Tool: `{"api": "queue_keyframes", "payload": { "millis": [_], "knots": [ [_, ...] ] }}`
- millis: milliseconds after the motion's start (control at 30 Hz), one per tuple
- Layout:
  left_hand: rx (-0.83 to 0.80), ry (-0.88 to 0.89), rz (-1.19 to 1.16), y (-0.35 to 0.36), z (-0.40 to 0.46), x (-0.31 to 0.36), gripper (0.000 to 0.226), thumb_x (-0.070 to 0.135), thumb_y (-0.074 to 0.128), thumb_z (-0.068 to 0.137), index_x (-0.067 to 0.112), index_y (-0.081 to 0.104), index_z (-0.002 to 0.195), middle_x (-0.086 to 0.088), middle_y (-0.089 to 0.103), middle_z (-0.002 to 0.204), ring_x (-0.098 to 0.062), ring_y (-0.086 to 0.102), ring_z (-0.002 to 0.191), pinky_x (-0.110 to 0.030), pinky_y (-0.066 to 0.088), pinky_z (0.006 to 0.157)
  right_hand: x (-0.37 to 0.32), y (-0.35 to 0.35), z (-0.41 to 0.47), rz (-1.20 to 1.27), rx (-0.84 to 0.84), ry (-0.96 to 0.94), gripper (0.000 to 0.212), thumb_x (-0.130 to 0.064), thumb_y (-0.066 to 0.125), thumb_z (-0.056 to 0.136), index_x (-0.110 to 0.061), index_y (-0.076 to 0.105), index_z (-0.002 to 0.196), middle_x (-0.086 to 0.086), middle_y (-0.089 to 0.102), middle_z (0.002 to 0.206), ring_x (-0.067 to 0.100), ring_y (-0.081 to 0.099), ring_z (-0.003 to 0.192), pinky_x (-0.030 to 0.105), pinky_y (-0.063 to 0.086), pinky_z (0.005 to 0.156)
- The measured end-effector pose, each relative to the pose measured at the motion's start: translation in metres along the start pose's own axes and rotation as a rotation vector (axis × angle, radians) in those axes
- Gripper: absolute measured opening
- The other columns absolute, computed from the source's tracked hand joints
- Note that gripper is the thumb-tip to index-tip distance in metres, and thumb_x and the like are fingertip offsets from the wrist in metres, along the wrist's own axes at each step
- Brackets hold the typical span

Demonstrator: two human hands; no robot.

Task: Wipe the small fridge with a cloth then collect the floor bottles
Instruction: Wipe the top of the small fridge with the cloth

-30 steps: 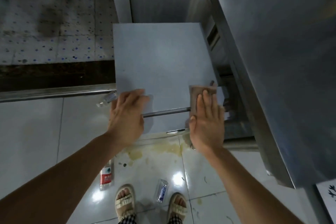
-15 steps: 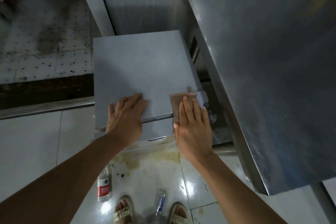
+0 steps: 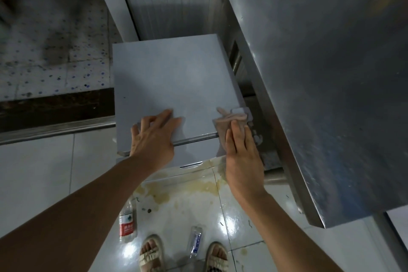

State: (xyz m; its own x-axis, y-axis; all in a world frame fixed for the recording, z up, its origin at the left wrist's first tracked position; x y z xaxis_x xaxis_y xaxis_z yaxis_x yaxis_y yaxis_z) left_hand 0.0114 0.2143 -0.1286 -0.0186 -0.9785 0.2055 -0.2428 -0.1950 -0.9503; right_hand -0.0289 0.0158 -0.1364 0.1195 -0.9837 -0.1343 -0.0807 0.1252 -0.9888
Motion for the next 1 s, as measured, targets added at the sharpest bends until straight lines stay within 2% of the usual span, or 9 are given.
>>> {"api": "queue_keyframes", "payload": {
  "millis": [100,267,433,533,600,667,767,900,1000],
  "knots": [
    [-0.105,-0.027,-0.050,-0.007,-0.001,0.003,0.075,0.011,0.053,0.077,0.043,0.027,0.139,0.013,0.012,0.155,-0.024,0.017,0.135,-0.045,0.022,0.105,-0.001,-0.008,-0.018,0.017,-0.017,0.016,0.054,-0.009,0.061,0.088,-0.005,0.044,0.140,0.011,0.032,0.152,0.033,0.039,0.132,0.036,0.051,0.097],
    [-0.140,-0.014,-0.227,-0.031,-0.016,0.017,0.048,0.017,0.053,0.087,0.034,0.047,0.131,0.013,0.034,0.148,-0.020,0.028,0.134,-0.039,0.022,0.108,-0.011,-0.046,-0.014,0.565,0.078,0.120,0.039,-0.007,0.062,0.088,-0.017,0.054,0.125,-0.005,0.037,0.132,0.005,0.044,0.117,0.011,0.036,0.103],
    [-0.221,-0.162,-1.057,-0.078,-0.034,0.032,0.015,0.012,0.058,0.091,0.003,0.060,0.103,-0.016,0.062,0.100,-0.025,0.061,0.089,-0.030,0.046,0.083,-0.049,-0.084,0.003,0.946,0.108,0.324,0.067,-0.006,0.083,0.067,-0.026,0.047,0.121,-0.006,0.037,0.123,-0.001,0.058,0.090,0.002,0.046,0.071],
    [-0.245,-0.277,-1.361,-0.104,-0.040,0.026,0.010,-0.001,0.057,0.089,0.004,0.051,0.095,-0.015,0.058,0.082,-0.010,0.062,0.057,-0.015,0.049,0.053,-0.077,-0.099,0.008,1.100,0.099,0.278,0.067,-0.004,0.083,0.067,-0.033,0.046,0.115,-0.002,0.043,0.128,-0.002,0.057,0.097,0.006,0.049,0.072],
    [-0.218,-0.302,-1.382,-0.118,-0.043,0.016,0.015,-0.007,0.053,0.089,0.008,0.049,0.091,-0.009,0.055,0.075,-0.013,0.057,0.056,-0.014,0.047,0.045,-0.090,-0.105,0.008,1.223,0.057,0.300,0.064,0.000,0.081,0.068,-0.029,0.049,0.115,-0.003,0.049,0.123,0.000,0.057,0.099,0.009,0.051,0.070],
    [-0.204,-0.314,-1.397,-0.128,-0.045,0.002,0.018,-0.009,0.048,0.090,0.006,0.049,0.099,-0.008,0.053,0.075,-0.015,0.051,0.061,-0.024,0.046,0.051,-0.100,-0.112,0.008,1.422,-0.001,0.404,0.059,0.005,0.073,0.074,-0.016,0.052,0.125,-0.002,0.056,0.115,0.005,0.059,0.099,0.013,0.052,0.068],
    [-0.229,-0.288,-1.435,-0.144,-0.048,-0.015,0.026,-0.011,0.041,0.092,0.008,0.051,0.107,-0.011,0.054,0.082,-0.018,0.051,0.068,-0.027,0.043,0.061,-0.111,-0.123,0.012,1.577,-0.151,0.506,0.035,0.000,0.053,0.090,-0.002,0.055,0.125,0.010,0.062,0.117,0.021,0.058,0.105,0.029,0.049,0.086],
    [-0.236,-0.221,-1.460,-0.160,-0.051,-0.033,0.026,-0.007,0.041,0.093,0.012,0.057,0.103,-0.010,0.059,0.086,-0.020,0.055,0.075,-0.030,0.045,0.068,-0.128,-0.141,0.014,1.761,-0.309,0.419,0.027,-0.006,0.040,0.093,-0.004,0.065,0.102,0.016,0.063,0.094,0.026,0.055,0.086,0.033,0.040,0.072],
    [-0.176,-0.185,-1.362,-0.167,-0.050,-0.034,0.021,-0.005,0.048,0.091,0.009,0.055,0.104,-0.010,0.061,0.083,-0.018,0.057,0.071,-0.029,0.048,0.064,-0.134,-0.147,0.014,1.712,-0.288,0.327,0.026,0.000,0.044,0.092,-0.005,0.061,0.111,0.015,0.064,0.093,0.026,0.060,0.087,0.035,0.044,0.072]
  ]
}}
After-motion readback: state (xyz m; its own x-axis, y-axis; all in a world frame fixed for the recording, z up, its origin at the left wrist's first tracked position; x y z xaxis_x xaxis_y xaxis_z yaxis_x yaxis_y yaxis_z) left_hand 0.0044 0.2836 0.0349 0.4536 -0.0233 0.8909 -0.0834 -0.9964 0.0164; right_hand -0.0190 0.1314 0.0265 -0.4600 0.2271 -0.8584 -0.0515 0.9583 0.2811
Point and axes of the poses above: each hand's wrist, its own z-axis towards the middle knuckle, its own y-axis out of the palm, x = y × z, the point moved 1 cm from there along z, towards the middle knuckle
